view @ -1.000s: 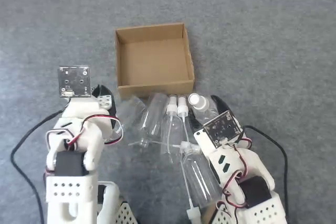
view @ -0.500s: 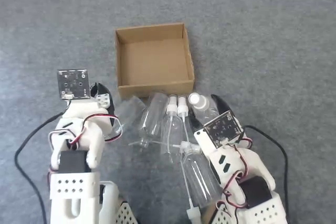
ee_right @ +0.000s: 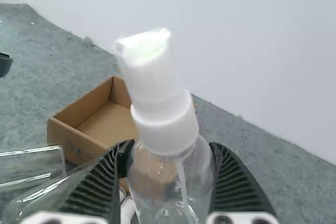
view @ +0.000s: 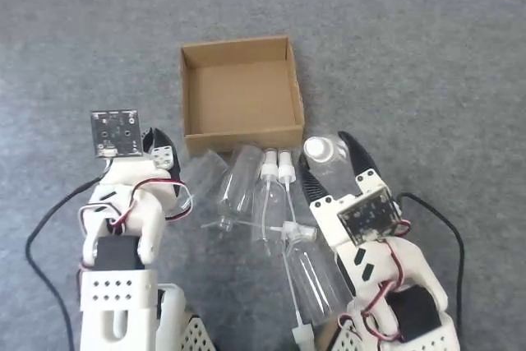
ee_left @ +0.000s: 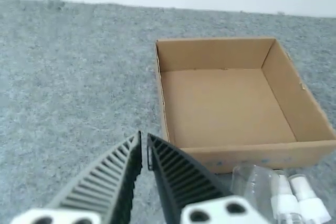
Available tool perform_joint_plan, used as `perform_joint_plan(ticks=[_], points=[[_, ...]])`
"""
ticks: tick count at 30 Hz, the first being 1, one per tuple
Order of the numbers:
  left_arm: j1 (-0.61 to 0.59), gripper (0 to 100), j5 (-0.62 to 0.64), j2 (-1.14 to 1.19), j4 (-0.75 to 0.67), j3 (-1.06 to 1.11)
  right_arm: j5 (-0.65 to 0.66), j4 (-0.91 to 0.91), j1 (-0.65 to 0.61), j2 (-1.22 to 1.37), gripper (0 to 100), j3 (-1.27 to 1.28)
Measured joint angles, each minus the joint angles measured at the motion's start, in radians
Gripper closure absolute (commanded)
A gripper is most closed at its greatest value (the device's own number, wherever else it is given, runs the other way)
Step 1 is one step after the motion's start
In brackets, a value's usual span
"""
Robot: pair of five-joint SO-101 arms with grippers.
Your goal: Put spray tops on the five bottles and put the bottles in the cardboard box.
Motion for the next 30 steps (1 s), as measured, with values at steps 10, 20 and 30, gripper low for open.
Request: perform_joint_plan(ticks=[10, 20, 30], points=[[-0.002, 99, 0.000, 0.000, -0.012, 0.003, 0.000, -0.054, 0.000, 0.008, 99.2, -0.098], [-0.002, 99, 0.000, 0.000, -0.012, 0.003, 0.000, -0.176, -0.002, 0.396, 99.2, -0.278], [-0.002, 99, 0.000, 0.000, -0.012, 0.003, 0.000, -0.279, -0.002, 0.677, 99.2, -0.402]])
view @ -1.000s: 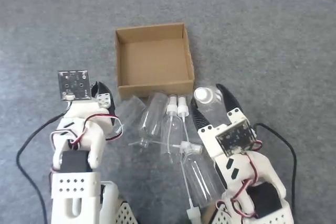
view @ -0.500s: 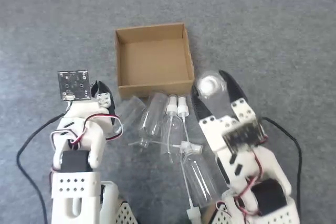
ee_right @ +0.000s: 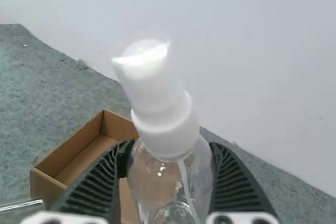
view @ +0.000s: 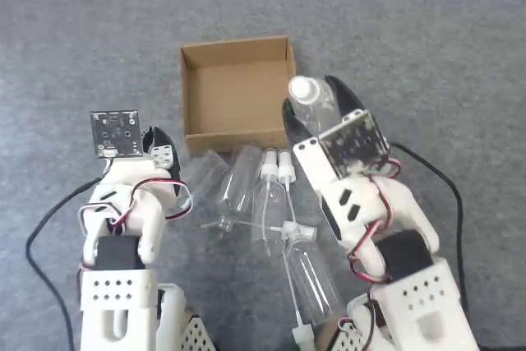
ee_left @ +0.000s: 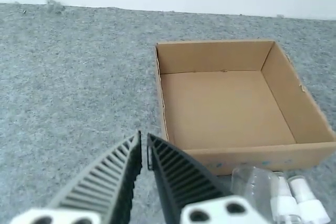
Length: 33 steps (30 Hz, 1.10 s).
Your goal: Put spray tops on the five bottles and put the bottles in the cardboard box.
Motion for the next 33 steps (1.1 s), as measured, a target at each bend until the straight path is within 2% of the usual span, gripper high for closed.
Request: perform_joint_plan(ticks=[11, 18, 28, 33], points=[[0.000, 99, 0.000, 0.000, 0.000, 0.000, 0.000, -0.169, 0.000, 0.133, 99.2, -0.020], [0.000, 99, 0.000, 0.000, 0.000, 0.000, 0.000, -0.178, -0.023, 0.203, 99.2, -0.097], [-0.005, 99, 0.000, 0.000, 0.000, 0.000, -0.002, -0.181, -0.054, 0.428, 99.2, -0.278], [-0.046, 99, 0.000, 0.000, 0.000, 0.000, -0.095, -0.181, -0.049, 0.503, 99.1, -0.368]])
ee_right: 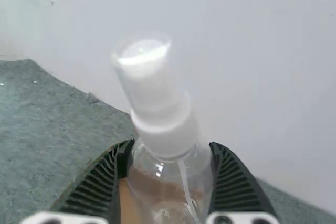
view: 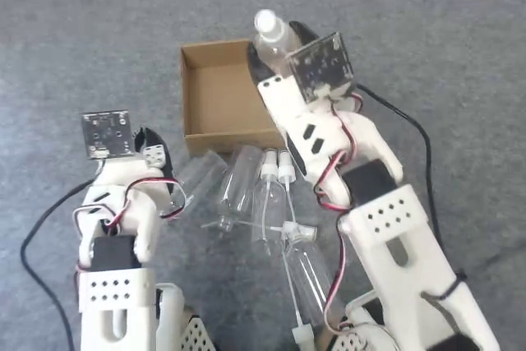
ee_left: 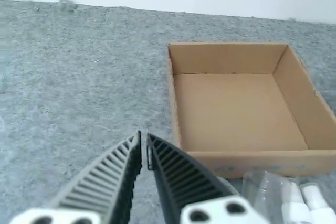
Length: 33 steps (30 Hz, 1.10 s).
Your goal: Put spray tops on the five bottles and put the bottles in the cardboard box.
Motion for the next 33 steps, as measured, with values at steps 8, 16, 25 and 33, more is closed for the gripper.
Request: perform_joint_plan(ticks=[8, 16, 25, 33], points=[[-0.038, 99, 0.048, 0.000, 0.000, 0.000, -0.038, -0.003, -0.003, 0.196, 99.1, -0.155], [-0.041, 99, 0.048, 0.000, 0.000, 0.000, -0.176, -0.222, -0.005, 0.439, 99.1, -0.207], [-0.063, 99, 0.051, 0.000, 0.000, 0.000, -0.193, -0.400, -0.008, 0.667, 99.1, -0.276], [-0.064, 99, 0.051, 0.000, 0.000, 0.000, -0.193, -0.410, -0.055, 0.947, 99.1, -0.517]])
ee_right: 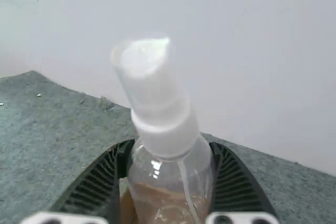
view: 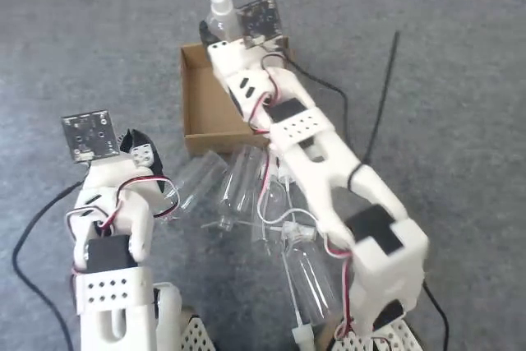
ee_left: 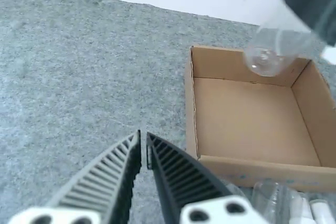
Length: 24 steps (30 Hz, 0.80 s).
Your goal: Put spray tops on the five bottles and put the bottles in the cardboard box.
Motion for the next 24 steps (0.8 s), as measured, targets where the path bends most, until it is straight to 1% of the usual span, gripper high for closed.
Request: perform_joint_plan(ticks=[10, 20, 24], points=[[0.000, 99, 0.000, 0.000, 0.000, 0.000, 0.000, 0.000, -0.025, 0.328, 99.1, -0.308], [0.000, 99, 0.000, 0.000, 0.000, 0.000, -0.003, 0.000, -0.025, 0.569, 99.1, -0.537], [0.000, 99, 0.000, 0.000, 0.000, 0.000, -0.003, 0.000, -0.038, 0.628, 99.1, -0.580]])
